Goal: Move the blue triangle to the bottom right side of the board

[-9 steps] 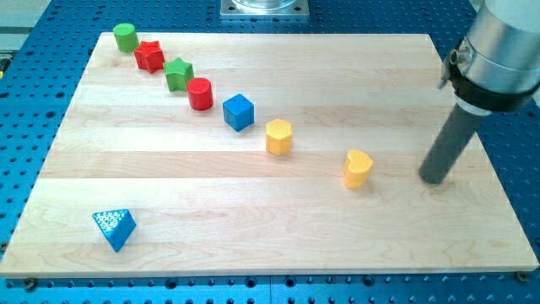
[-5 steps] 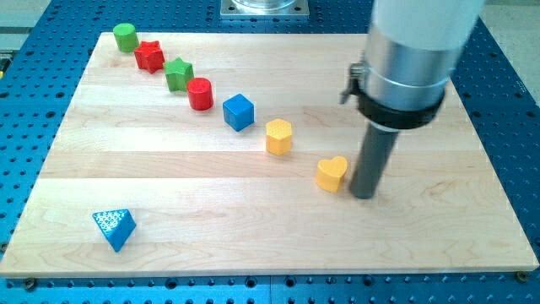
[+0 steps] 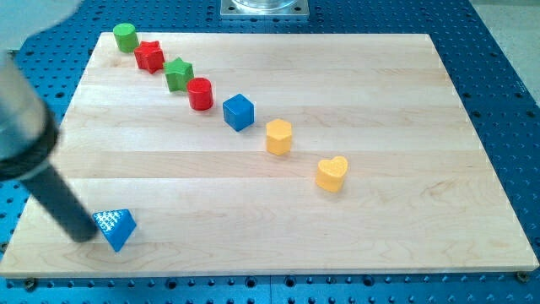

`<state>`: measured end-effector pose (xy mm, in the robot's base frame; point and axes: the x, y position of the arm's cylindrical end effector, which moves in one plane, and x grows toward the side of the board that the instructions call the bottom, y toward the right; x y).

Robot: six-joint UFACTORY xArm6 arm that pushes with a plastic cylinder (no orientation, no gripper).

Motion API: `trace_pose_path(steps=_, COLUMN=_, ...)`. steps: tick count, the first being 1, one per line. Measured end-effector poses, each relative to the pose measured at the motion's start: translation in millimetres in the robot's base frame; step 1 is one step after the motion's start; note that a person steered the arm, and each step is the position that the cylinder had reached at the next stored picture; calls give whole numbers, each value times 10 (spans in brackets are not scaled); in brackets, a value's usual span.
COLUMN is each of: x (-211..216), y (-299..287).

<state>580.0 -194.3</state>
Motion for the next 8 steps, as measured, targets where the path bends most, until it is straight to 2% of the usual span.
trace_pose_path(steps=1, x=-22, y=1004)
trace_pose_path(steps=2, x=59, y=643)
trace_pose_path(steps=3, x=236, y=648)
trace_pose_path(steps=5, x=106, y=2305)
trace_pose_path(steps=6, x=211, y=2065)
trace_pose_path(steps=7, x=350, y=2513)
trace_pose_path(steps=8, x=123, y=3148)
